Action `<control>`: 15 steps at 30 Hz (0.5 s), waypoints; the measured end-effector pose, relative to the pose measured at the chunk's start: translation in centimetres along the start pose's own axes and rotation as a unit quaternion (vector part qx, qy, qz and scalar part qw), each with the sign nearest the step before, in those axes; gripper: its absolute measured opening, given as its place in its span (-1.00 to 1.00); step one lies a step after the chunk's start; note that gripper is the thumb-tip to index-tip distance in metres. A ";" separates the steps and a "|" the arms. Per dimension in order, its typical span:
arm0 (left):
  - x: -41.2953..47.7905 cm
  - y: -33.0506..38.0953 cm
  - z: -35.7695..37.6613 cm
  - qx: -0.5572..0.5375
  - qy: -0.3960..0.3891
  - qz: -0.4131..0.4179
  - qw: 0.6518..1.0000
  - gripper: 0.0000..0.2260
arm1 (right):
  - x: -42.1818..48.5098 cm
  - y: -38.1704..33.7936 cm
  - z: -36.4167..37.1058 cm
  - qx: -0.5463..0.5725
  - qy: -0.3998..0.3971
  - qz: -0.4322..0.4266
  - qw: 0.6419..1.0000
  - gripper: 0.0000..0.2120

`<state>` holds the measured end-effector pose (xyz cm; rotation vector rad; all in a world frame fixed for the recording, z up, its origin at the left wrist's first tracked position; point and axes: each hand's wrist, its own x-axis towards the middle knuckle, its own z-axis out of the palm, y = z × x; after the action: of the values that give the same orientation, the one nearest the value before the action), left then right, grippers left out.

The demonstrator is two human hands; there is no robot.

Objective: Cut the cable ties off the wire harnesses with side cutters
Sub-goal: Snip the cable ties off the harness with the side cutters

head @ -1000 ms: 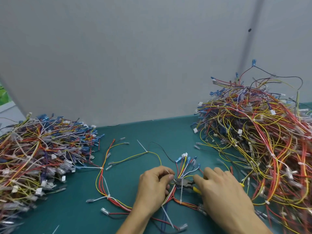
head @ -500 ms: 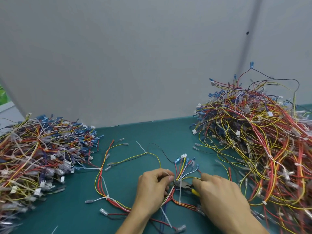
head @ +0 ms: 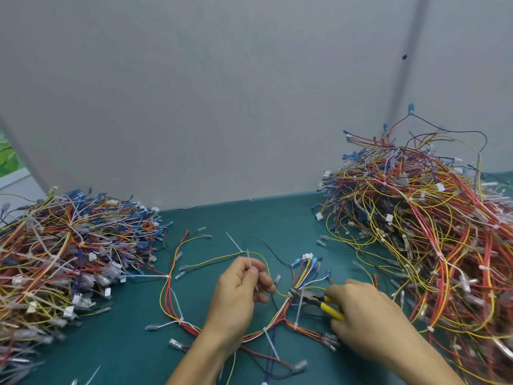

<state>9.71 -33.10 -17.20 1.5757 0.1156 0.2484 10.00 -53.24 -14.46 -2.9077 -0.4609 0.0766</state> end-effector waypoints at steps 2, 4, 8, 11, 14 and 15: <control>-0.3 0.0 0.1 -0.001 0.000 -0.028 1.000 -0.76 | 0.2 -0.1 -0.2 0.026 -0.021 -0.001 0.999 -0.97; -0.5 0.4 0.1 -0.004 0.000 -0.035 0.999 -0.87 | 0.2 -0.2 -0.6 0.061 -0.046 0.001 0.997 -0.88; -0.9 1.6 -0.2 0.043 -0.059 0.030 0.997 -0.87 | -0.1 0.4 -1.8 0.065 -0.045 0.011 0.997 -0.88; -1.5 1.4 0.0 0.119 -0.107 0.078 0.984 -0.90 | -1.0 1.0 -2.5 0.019 -0.026 0.003 0.999 -0.93; -1.8 0.2 0.2 0.158 -0.119 0.080 0.977 -0.89 | -2.5 1.2 -2.4 -0.027 -0.016 0.003 1.000 -0.93; -1.8 -0.1 0.3 0.175 -0.125 0.081 0.973 -0.89 | -3.1 1.1 -2.2 -0.039 -0.024 0.004 0.999 -0.93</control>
<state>8.02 -33.79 -17.44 1.9575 -0.1754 0.1587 7.61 -55.63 -12.45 -2.9902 -0.4695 0.1323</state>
